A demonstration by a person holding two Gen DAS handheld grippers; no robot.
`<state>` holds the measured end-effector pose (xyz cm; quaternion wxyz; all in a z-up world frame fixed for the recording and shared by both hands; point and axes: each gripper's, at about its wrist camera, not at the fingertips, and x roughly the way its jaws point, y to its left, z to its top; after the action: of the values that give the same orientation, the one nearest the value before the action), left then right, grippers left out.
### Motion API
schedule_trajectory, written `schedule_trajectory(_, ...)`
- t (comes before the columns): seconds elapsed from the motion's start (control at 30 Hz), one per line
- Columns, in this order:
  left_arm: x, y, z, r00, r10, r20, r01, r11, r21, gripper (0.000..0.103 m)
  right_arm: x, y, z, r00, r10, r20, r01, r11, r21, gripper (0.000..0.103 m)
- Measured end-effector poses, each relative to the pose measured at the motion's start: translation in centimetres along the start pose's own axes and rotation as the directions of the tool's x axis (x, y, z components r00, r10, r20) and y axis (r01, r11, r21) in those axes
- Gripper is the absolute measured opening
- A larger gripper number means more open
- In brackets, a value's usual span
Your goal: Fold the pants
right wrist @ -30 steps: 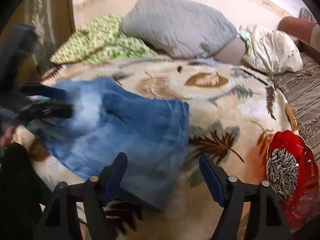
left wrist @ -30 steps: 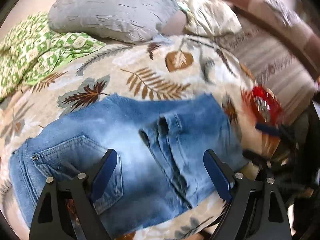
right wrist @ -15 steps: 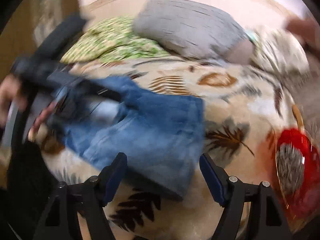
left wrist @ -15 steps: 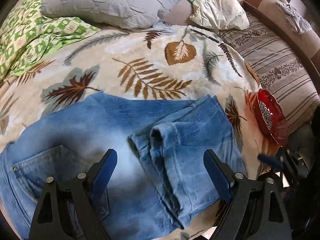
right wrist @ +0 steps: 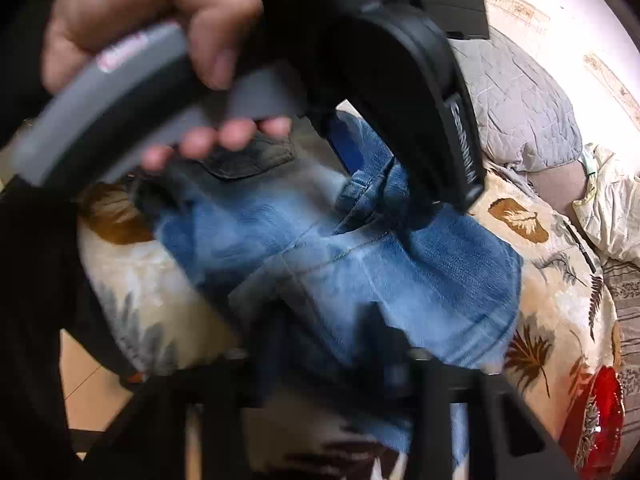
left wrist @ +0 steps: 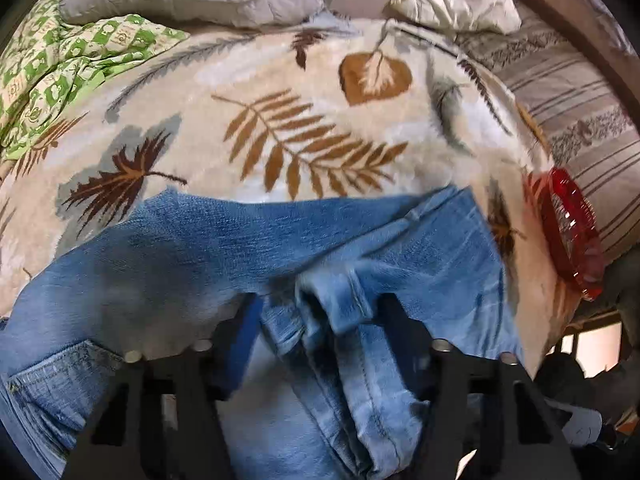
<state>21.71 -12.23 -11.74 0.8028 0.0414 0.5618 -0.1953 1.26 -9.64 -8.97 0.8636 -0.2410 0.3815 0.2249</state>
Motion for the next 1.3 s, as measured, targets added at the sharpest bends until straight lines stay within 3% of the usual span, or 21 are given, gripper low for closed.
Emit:
schedule_trajectory(0.07,0.4,0.0,-0.1,1.0,0.011,-0.01,-0.011,1.0,0.017,0.049,0.8,0.0,0.1,1.0,-0.012,0.001,0.012,1.0,0.008,0.037)
schedule_trajectory(0.13,0.5,0.1,-0.2,1.0,0.003,-0.02,-0.003,1.0,0.025,0.04,0.9,-0.1,0.2,1.0,-0.012,0.01,0.012,1.0,0.023,0.029)
schedule_trajectory(0.2,0.1,0.0,-0.2,1.0,-0.009,-0.024,0.01,0.999,0.035,0.034,0.9,0.0,0.3,1.0,0.003,0.011,-0.003,1.0,0.027,0.014)
schedule_trajectory(0.27,-0.5,0.2,0.1,1.0,-0.021,-0.02,0.022,0.999,0.038,0.029,0.4,0.7,0.2,1.0,0.003,0.023,-0.002,1.0,-0.025,0.012)
schedule_trajectory(0.47,0.6,1.9,0.9,0.998,-0.039,-0.049,0.038,0.999,-0.029,0.028,-0.4,1.8,-0.8,0.999,0.035,0.036,-0.033,0.997,-0.072,0.01)
schedule_trajectory(0.63,1.4,2.2,1.2,0.999,-0.019,-0.046,0.018,0.999,-0.036,0.036,0.2,1.8,-1.2,0.999,0.022,0.026,-0.019,0.995,-0.101,0.01)
schedule_trajectory(0.73,0.0,2.3,1.0,0.999,-0.031,-0.004,0.031,0.999,-0.035,0.05,0.0,1.6,-1.0,0.999,-0.005,0.042,0.009,0.996,-0.093,0.011)
schedule_trajectory(0.8,-1.5,2.6,0.7,0.999,-0.032,0.039,0.034,0.998,-0.049,0.068,-1.0,1.6,-1.0,0.999,-0.014,0.048,0.018,0.997,-0.074,0.012)
schedule_trajectory(0.9,-3.4,3.4,0.2,0.998,-0.031,0.057,0.035,0.998,-0.06,0.07,-3.0,1.1,-1.2,0.997,-0.004,0.082,0.006,1.0,-0.025,0.014)
schedule_trajectory(0.93,-3.7,3.7,0.0,0.998,-0.032,0.05,0.035,0.997,-0.064,0.07,-3.7,0.5,-1.5,0.996,-0.007,0.093,0.008,1.0,-0.002,0.016)
schedule_trajectory(0.97,-3.8,3.8,-0.2,0.999,-0.032,0.04,0.035,0.997,-0.069,0.071,-3.9,0.2,-1.7,0.995,-0.016,0.097,0.015,1.0,0.009,0.026)
schedule_trajectory(1.0,-3.8,3.9,-0.5,0.999,-0.03,0.024,0.032,0.997,-0.068,0.071,-4.3,-0.5,-2.1,0.994,-0.041,0.099,0.039,0.999,0.025,0.054)
schedule_trajectory(1.07,-3.3,3.4,-0.7,1.0,-0.018,0.01,0.019,0.998,-0.061,0.071,-5.1,-1.8,-2.8,0.989,-0.087,0.123,0.081,0.995,0.056,0.089)
schedule_trajectory(1.2,-0.9,2.8,-0.6,0.998,-0.044,-0.035,0.041,0.996,-0.08,0.071,-5.2,-4.7,-2.8,0.984,-0.099,0.148,0.076,0.986,0.15,0.089)
schedule_trajectory(1.3,0.2,1.7,-0.3,1.0,0.004,-0.03,-0.006,0.998,-0.058,0.071,-3.2,-5.7,-2.9,0.988,-0.121,0.097,0.105,0.982,0.159,0.089)
